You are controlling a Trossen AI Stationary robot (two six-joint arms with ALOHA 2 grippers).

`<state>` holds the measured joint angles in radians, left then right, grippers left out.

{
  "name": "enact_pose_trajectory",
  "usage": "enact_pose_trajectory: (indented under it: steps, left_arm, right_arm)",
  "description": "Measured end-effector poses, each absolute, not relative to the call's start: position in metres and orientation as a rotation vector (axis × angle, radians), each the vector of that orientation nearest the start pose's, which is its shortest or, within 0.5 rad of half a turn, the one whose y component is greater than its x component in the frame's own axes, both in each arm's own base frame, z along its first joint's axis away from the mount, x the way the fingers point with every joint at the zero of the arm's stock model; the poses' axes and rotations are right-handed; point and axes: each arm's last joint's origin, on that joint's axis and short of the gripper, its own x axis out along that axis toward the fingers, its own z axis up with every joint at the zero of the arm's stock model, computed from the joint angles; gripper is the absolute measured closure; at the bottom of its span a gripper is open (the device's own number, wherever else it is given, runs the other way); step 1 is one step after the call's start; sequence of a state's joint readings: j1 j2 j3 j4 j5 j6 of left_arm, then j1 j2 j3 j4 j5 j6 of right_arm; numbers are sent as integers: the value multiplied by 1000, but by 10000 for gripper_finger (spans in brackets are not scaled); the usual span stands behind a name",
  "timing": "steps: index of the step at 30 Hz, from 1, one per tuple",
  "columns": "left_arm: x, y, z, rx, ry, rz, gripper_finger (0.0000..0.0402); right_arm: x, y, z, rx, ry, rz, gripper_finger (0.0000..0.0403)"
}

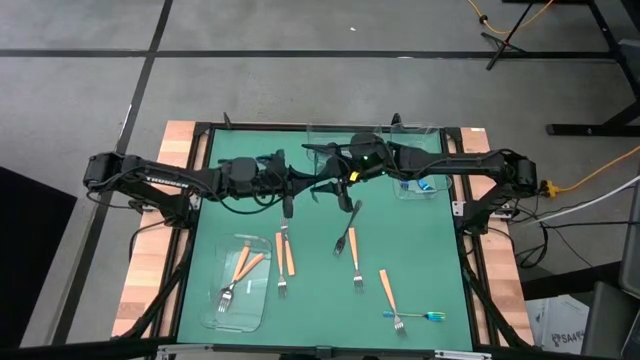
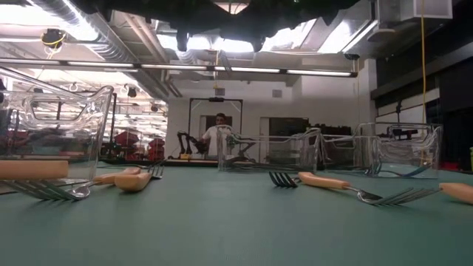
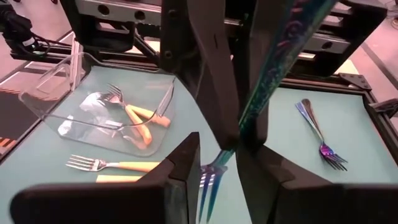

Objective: Sort silverware by color (type)
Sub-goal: Put the blue fork into the top right transparent bin

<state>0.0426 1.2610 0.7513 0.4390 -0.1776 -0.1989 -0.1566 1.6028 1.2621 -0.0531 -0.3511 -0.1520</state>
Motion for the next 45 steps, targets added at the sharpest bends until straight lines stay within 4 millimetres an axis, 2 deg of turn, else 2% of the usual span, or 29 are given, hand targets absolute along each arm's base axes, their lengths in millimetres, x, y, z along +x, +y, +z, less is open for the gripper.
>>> enact_pose_trajectory:
  steps: [11,21,30,45]
  left_arm:
    - [278,17,281,-194,44,222,391]
    - [278,17,281,-186,52,222,389]
    - [278,17,281,-194,51,222,362]
    - [278,17,280,-197,53,223,350]
  right_arm:
    - [364,-47,306,-50,364,220,311]
    - [364,-47,305,-43,368,225,395]
    - [364,-47,306,-27,370,214,399]
    - [362,-48,305,-4,391,209,401]
